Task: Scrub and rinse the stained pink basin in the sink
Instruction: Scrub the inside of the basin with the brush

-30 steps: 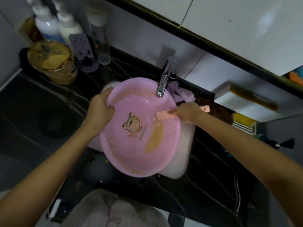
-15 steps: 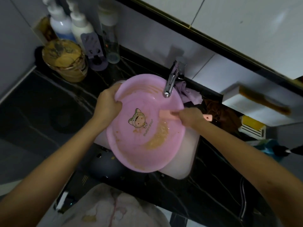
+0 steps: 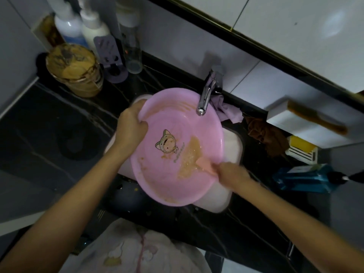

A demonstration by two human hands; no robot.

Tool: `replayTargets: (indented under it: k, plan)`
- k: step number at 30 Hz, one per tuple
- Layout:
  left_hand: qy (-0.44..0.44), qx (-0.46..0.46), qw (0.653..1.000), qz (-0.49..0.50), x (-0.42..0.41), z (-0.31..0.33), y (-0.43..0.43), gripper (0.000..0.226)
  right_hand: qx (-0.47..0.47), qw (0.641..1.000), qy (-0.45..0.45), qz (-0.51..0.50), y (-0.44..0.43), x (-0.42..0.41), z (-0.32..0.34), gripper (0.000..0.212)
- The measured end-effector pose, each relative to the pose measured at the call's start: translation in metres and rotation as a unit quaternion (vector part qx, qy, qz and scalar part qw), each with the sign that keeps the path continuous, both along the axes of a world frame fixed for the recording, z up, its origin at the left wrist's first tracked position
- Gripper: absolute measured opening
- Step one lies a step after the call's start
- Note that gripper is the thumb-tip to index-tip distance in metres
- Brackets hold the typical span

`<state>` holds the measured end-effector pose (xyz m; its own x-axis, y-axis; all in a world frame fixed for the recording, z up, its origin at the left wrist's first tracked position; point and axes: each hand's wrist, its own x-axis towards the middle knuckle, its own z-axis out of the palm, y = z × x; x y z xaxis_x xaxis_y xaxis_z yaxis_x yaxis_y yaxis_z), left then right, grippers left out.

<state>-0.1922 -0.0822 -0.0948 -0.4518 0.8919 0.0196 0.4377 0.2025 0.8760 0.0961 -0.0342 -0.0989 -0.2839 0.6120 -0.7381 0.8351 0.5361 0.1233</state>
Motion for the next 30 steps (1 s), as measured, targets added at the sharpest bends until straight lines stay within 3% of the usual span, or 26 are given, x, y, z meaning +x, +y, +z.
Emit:
replayTargets:
  k: [3,6,8,13,15,18,22,27,30]
  plan:
    - [-0.004,0.003,1.000,0.004,0.000,0.000,0.001,0.068,-0.076,0.996,0.038,-0.018,-0.052,-0.010,-0.002,0.037]
    - [-0.008,0.006,1.000,0.003,0.001,0.001,0.000,0.068,-0.094,0.991,0.067,-0.073,-0.055,-0.015,-0.009,0.035]
    - [-0.006,0.000,1.000,0.005,0.001,0.003,0.000,0.067,-0.072,0.990,0.060,-0.102,-0.032,-0.014,-0.013,0.038]
    - [-0.015,0.001,1.000,-0.013,0.001,0.003,-0.002,0.065,0.064,0.997,0.041,-0.024,0.038,-0.010,-0.026,0.053]
    - [-0.018,0.002,1.000,-0.017,0.001,0.002,-0.003,0.063,0.071,0.995,0.057,-0.035,0.040,-0.015,-0.035,0.058]
    - [-0.025,0.001,1.000,-0.014,-0.001,-0.001,-0.006,0.063,0.041,0.989,0.098,-0.102,0.024,-0.008,-0.046,0.048]
    - [-0.039,0.004,0.999,-0.016,0.001,-0.008,-0.012,0.060,0.064,0.990,0.091,-0.083,0.008,0.003,-0.051,0.046]
    - [-0.044,0.002,0.999,-0.006,0.007,-0.009,-0.012,0.058,-0.034,0.995,0.043,-0.087,-0.043,-0.013,-0.030,0.033]
    - [-0.049,-0.009,0.999,0.000,0.008,-0.010,-0.011,0.059,-0.154,0.964,0.144,-0.163,-0.080,-0.039,-0.018,0.039]
